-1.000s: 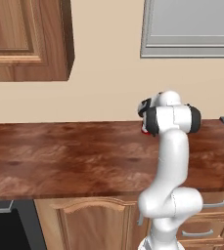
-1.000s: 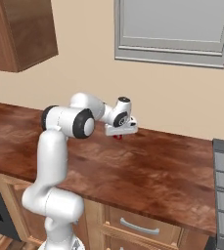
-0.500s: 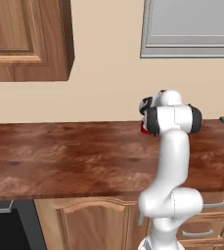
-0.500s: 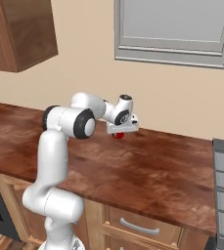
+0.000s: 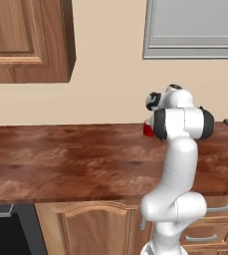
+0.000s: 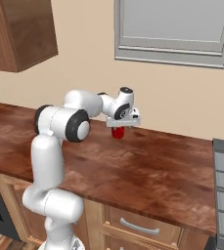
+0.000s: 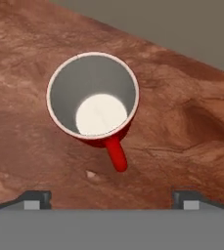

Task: Clear the mugs and bowl far away from the sink.

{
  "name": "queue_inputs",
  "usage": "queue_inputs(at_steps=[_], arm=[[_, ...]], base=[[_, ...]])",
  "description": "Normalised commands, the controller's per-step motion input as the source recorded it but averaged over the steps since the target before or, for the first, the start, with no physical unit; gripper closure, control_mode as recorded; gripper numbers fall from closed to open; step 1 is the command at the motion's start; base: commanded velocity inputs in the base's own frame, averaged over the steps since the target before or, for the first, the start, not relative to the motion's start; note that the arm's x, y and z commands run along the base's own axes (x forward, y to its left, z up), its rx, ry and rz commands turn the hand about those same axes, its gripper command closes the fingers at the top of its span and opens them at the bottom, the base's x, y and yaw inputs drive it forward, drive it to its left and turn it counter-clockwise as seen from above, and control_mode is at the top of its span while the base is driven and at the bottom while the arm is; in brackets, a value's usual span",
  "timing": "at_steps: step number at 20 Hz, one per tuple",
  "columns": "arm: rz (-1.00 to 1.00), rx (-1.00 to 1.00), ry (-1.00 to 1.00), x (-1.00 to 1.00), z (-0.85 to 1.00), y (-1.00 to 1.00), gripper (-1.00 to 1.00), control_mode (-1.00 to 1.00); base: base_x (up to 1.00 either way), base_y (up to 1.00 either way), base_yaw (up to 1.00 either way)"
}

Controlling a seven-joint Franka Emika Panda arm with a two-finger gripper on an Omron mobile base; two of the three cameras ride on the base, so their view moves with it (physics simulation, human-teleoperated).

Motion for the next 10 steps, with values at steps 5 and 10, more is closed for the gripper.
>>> queue_inputs(at_steps=[5, 10], arm=[[-0.16, 0.00, -0.03, -0.68, 0.66, 0.05, -1.00, -1.00], [-0.36, 0.00, -0.05, -0.98, 0.61, 0.05, -1.00, -1.00]], base=[[0.00, 0.00, 0.00], [0.00, 0.00, 0.00]])
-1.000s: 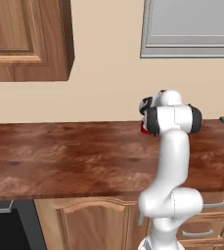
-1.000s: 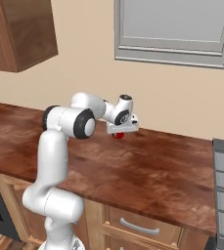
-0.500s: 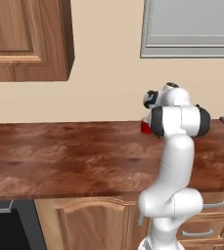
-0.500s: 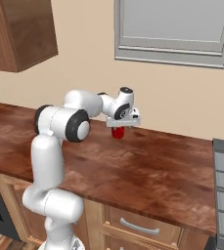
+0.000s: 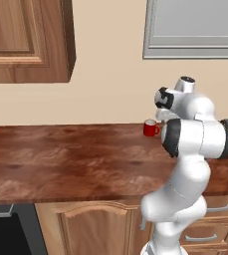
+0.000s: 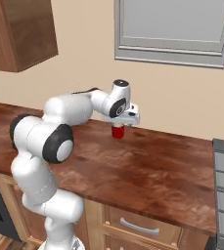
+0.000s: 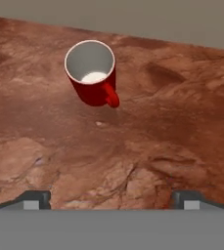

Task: Clear the mugs and bowl far away from the sink.

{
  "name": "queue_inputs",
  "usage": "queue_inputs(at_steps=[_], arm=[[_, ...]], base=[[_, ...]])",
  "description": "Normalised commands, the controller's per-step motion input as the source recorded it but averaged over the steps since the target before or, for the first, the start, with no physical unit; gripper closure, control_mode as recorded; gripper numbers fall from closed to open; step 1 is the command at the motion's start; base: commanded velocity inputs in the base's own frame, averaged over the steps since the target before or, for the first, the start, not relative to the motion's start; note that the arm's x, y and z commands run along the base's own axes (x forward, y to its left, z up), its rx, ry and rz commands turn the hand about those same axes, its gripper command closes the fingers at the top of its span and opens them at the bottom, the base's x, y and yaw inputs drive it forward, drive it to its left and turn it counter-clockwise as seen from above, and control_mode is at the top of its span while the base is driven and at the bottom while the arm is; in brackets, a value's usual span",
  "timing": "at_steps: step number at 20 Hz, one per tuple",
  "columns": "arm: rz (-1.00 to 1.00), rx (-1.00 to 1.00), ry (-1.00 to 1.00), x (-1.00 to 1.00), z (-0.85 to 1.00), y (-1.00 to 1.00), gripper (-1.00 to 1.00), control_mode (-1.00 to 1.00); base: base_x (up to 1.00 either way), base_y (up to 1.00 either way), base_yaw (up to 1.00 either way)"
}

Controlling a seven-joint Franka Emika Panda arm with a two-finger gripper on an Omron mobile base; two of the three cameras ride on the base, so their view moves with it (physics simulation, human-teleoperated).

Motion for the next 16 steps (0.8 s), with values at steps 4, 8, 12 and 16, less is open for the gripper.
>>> queue_inputs(at_steps=[4, 8, 12, 16], arm=[[-0.45, 0.00, -0.02, -1.00, 0.48, 0.16, -1.00, -1.00], [-0.21, 0.00, -0.15, -1.00, 0.64, 0.33, -1.00, -1.00], [0.00, 0.00, -0.17, -1.00, 0.77, 0.24, -1.00, -1.00], [0.04, 0.00, -0.02, -0.91, 0.83, 0.21, -1.00, -1.00]], base=[[0.00, 0.00, 0.00], [0.00, 0.00, 0.00], [0.00, 0.00, 0.00], [0.00, 0.00, 0.00]])
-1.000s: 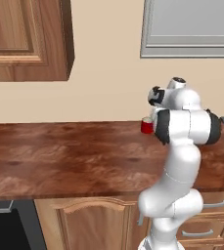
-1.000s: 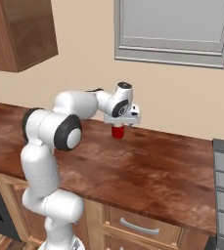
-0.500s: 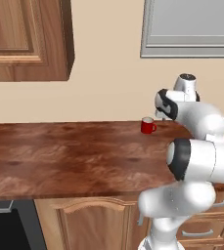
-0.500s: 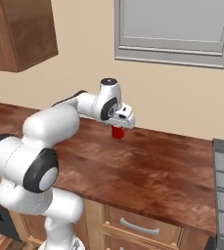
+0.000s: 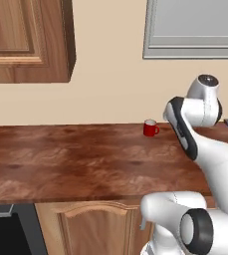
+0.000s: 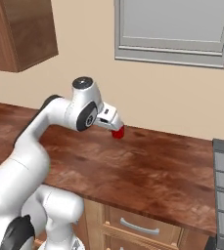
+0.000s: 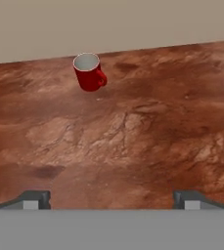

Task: Clear the mugs and bowl far away from the sink.

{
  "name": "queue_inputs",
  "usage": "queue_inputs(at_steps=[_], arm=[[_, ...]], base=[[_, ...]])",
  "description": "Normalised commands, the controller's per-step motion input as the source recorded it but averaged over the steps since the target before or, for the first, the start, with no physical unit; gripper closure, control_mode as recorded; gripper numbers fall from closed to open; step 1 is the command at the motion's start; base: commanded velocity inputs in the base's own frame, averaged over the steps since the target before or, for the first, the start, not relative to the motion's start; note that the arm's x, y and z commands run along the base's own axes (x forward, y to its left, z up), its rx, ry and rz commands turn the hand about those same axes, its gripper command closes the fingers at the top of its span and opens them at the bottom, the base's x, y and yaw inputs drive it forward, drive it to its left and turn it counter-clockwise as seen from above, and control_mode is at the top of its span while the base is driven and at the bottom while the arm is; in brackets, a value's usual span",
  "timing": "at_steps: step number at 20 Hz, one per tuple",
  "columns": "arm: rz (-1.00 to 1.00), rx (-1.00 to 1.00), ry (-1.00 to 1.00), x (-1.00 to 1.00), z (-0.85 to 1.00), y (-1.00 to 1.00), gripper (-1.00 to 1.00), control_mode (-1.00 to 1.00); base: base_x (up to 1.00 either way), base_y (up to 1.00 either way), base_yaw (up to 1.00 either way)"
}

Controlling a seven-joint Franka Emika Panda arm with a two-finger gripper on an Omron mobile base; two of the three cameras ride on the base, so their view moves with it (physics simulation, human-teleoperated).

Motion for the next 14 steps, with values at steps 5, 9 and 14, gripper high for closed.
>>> queue_inputs(at_steps=[5, 9, 14], arm=[[0.13, 0.00, -0.17, -0.99, 0.44, 0.13, -1.00, -1.00], [0.07, 0.00, -0.11, -0.96, 0.38, 0.12, -1.00, -1.00], [0.01, 0.00, -0.09, -0.79, 0.31, 0.20, -1.00, -1.00]], base=[[0.00, 0.00, 0.00], [0.00, 0.00, 0.00], [0.00, 0.00, 0.00]])
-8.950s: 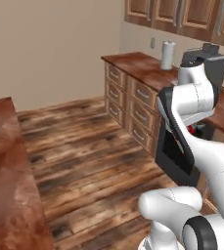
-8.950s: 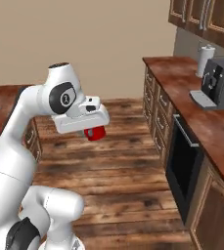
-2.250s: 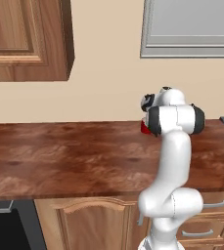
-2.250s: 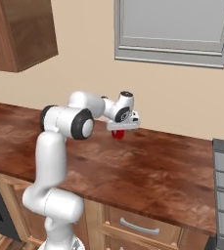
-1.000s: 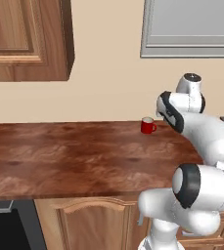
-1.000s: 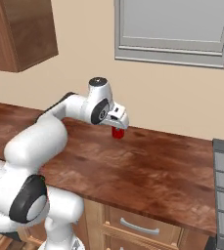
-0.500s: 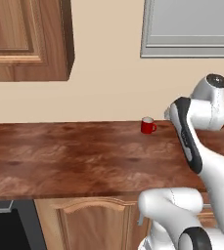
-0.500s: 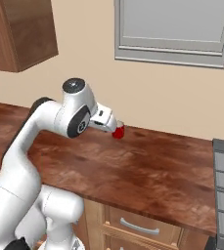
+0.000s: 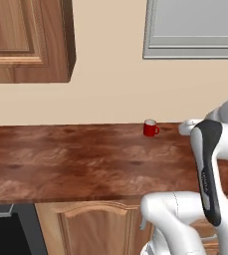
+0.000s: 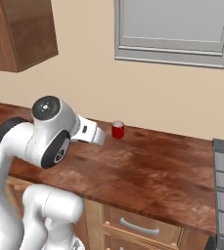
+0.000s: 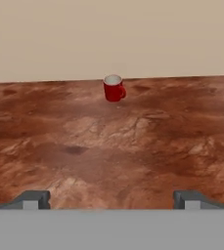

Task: Clear the mugs and bowl far away from the sink.

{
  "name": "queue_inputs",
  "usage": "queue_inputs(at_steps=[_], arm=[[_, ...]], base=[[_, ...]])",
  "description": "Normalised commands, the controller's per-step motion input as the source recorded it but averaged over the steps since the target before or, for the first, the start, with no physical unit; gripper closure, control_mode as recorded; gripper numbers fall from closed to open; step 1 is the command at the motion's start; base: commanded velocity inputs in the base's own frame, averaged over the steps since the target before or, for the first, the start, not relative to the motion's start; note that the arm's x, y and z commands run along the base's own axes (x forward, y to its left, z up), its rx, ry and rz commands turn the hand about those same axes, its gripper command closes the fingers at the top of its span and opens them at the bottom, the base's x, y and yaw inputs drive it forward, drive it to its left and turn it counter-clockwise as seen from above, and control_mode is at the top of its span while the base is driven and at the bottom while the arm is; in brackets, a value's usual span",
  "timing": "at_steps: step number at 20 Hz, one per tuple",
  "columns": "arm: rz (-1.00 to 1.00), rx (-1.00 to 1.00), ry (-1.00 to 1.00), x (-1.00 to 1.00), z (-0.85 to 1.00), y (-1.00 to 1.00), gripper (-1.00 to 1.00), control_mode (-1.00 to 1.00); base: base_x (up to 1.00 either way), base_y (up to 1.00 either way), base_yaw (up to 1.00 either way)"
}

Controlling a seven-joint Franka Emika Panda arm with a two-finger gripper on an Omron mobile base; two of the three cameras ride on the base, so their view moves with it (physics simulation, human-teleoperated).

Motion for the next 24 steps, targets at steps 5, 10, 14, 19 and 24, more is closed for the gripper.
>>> queue_inputs(at_steps=[5, 10, 14, 19, 24], arm=[[0.00, 0.00, -0.03, -0.66, 0.30, 0.24, -1.00, -1.00], [0.00, 0.00, 0.00, -0.48, 0.38, 0.32, -1.00, -1.00], [0.00, 0.00, 0.01, -0.32, 0.24, 0.23, -1.00, 1.00], [0.00, 0.00, 0.00, 0.00, 0.00, 0.00, -1.00, 1.00], [0.00, 0.00, 0.00, 0.00, 0.00, 0.00, -1.00, 1.00]], base=[[0.00, 0.00, 0.00], [0.00, 0.00, 0.00], [-0.08, 0.07, 0.00], [-0.23, 0.07, 0.02], [-0.62, 0.00, 0.73]])
